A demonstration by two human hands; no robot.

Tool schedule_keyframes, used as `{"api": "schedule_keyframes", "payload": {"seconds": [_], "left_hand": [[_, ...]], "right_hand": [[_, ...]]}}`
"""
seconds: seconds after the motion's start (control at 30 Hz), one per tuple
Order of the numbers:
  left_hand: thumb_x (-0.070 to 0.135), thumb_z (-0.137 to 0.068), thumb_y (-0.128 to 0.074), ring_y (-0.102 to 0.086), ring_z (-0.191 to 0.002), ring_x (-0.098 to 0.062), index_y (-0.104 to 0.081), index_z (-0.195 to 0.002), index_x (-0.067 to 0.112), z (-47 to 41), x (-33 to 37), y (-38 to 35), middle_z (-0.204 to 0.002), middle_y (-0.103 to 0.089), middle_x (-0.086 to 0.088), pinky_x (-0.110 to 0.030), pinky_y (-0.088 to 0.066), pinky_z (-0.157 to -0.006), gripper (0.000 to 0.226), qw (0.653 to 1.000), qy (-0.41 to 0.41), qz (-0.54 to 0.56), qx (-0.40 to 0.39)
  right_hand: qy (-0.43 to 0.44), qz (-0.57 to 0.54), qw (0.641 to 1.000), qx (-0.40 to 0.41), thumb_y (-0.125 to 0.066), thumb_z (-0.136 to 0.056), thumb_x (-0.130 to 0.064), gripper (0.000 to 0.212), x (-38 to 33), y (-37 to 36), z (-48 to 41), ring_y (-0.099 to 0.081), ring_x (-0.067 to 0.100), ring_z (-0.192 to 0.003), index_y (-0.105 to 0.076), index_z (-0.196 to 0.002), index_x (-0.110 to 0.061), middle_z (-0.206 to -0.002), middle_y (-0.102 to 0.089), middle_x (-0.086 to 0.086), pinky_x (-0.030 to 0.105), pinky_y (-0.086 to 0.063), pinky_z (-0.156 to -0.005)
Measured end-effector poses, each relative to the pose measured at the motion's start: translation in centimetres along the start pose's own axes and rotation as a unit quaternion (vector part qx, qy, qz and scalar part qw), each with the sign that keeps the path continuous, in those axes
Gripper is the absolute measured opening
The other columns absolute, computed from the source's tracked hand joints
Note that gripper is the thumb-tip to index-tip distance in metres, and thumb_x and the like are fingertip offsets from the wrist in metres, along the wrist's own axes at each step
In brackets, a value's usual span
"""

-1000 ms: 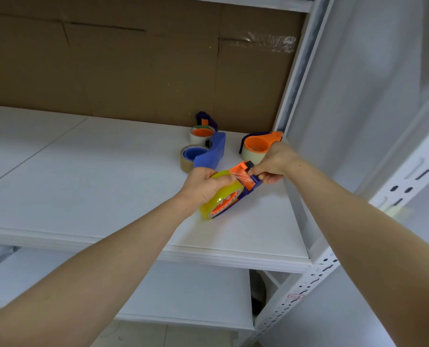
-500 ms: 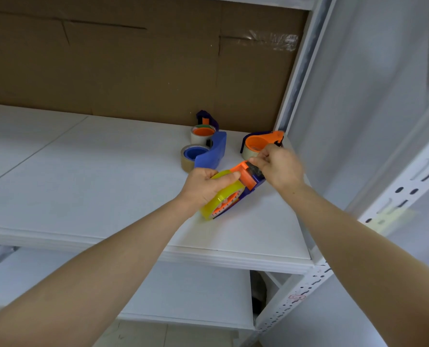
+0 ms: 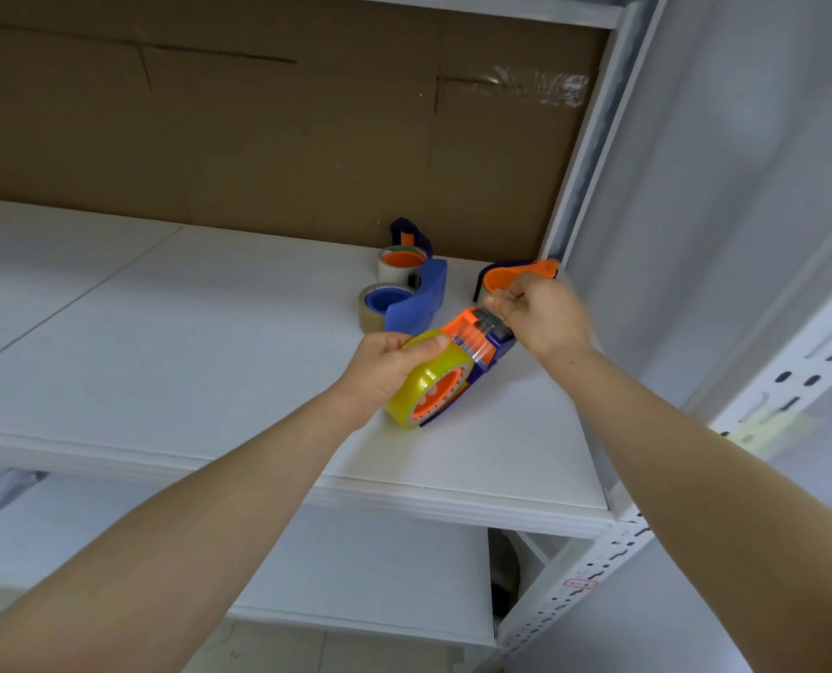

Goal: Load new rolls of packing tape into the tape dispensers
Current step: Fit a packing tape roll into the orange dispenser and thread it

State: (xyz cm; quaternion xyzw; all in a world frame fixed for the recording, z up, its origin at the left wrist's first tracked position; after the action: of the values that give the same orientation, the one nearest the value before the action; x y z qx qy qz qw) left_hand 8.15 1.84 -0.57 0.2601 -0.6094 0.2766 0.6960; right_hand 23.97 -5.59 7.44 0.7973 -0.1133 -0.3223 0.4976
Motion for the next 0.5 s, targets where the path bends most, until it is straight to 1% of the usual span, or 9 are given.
{"api": "schedule_keyframes", "payload": {"seconds": [0.1,0.17,0.27,0.3,0.37,0.43,0.5], "left_hand": [[0.037,-0.084,-0.064,-0.066,-0.054,-0.001,-0.063,-0.082,0.022,0.0,-0.1,0.2,-0.07,-0.069,0.009,-0.014,-0.051,-0.051,0.016,1.0,0.004,-0.014,0.016],[0.04,-0.084,-0.065,-0.067,-0.061,-0.005,-0.064,-0.084,0.019,0.0,-0.2,0.4,-0.075,-0.069,0.006,-0.017,-0.053,-0.056,0.02,0.999,0.005,-0.022,0.029],[0.043,-0.081,-0.066,-0.069,-0.077,-0.016,-0.067,-0.092,0.012,-0.1,-0.3,0.7,-0.084,-0.071,-0.003,-0.029,-0.057,-0.072,0.033,0.998,0.005,-0.031,0.052],[0.044,-0.08,-0.066,-0.069,-0.079,-0.018,-0.068,-0.093,0.011,-0.2,-0.3,0.6,-0.086,-0.072,-0.004,-0.031,-0.056,-0.075,0.036,0.998,0.005,-0.037,0.055],[0.046,-0.079,-0.068,-0.07,-0.077,-0.017,-0.069,-0.087,0.013,-0.1,-0.3,0.5,-0.082,-0.072,-0.003,-0.029,-0.057,-0.073,0.034,0.998,0.003,-0.037,0.054],[0.048,-0.079,-0.067,-0.069,-0.072,-0.014,-0.068,-0.08,0.016,0.0,-0.3,0.8,-0.076,-0.072,-0.001,-0.027,-0.056,-0.07,0.031,0.998,0.005,-0.029,0.062],[0.045,-0.085,-0.061,-0.066,-0.069,-0.012,-0.065,-0.077,0.018,0.1,-0.6,1.2,-0.073,-0.07,0.0,-0.024,-0.053,-0.065,0.029,0.997,0.021,-0.005,0.071]], "right_hand": [[0.009,0.02,1.0,0.004,-0.053,-0.091,-0.046,0.035,-0.2,0.2,0.1,-0.061,0.022,-0.09,-0.058,-0.096,-0.012,-0.097,-0.067,0.007,0.031,-0.045,-0.071],[0.023,0.048,0.998,0.017,-0.051,-0.092,-0.045,0.036,-0.6,0.8,0.0,-0.062,0.025,-0.09,-0.06,-0.098,-0.011,-0.096,-0.067,0.009,0.032,-0.046,-0.071],[0.032,0.062,0.997,0.036,-0.051,-0.092,-0.044,0.036,-0.9,2.1,-0.5,-0.06,0.031,-0.092,-0.062,-0.098,-0.01,-0.095,-0.066,0.011,0.035,-0.045,-0.071],[0.03,0.06,0.997,0.033,-0.053,-0.091,-0.044,0.035,-0.7,2.2,-0.7,-0.059,0.031,-0.092,-0.062,-0.096,-0.01,-0.094,-0.066,0.011,0.034,-0.045,-0.071],[0.007,0.028,1.0,0.009,-0.056,-0.088,-0.046,0.033,0.2,1.9,-1.2,-0.058,0.029,-0.093,-0.062,-0.089,-0.013,-0.091,-0.066,0.008,0.035,-0.047,-0.072],[-0.014,-0.007,1.0,-0.021,-0.056,-0.088,-0.048,0.031,1.1,1.1,-1.6,-0.059,0.029,-0.093,-0.061,-0.083,-0.017,-0.091,-0.069,0.008,0.038,-0.052,-0.077],[-0.017,-0.016,0.999,-0.037,-0.053,-0.09,-0.047,0.029,1.2,0.6,-1.6,-0.06,0.027,-0.093,-0.058,-0.079,-0.021,-0.091,-0.07,0.008,0.04,-0.052,-0.08]]}}
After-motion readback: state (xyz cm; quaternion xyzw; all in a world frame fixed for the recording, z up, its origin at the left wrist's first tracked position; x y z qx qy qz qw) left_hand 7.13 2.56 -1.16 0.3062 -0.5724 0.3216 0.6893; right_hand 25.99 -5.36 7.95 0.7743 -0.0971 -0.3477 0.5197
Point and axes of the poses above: each hand's wrist, its own z-axis away from the middle knuckle, its own y-axis out of the back of the hand, x = y × z, the point moved 10 cm from there along -z, towards the middle knuckle
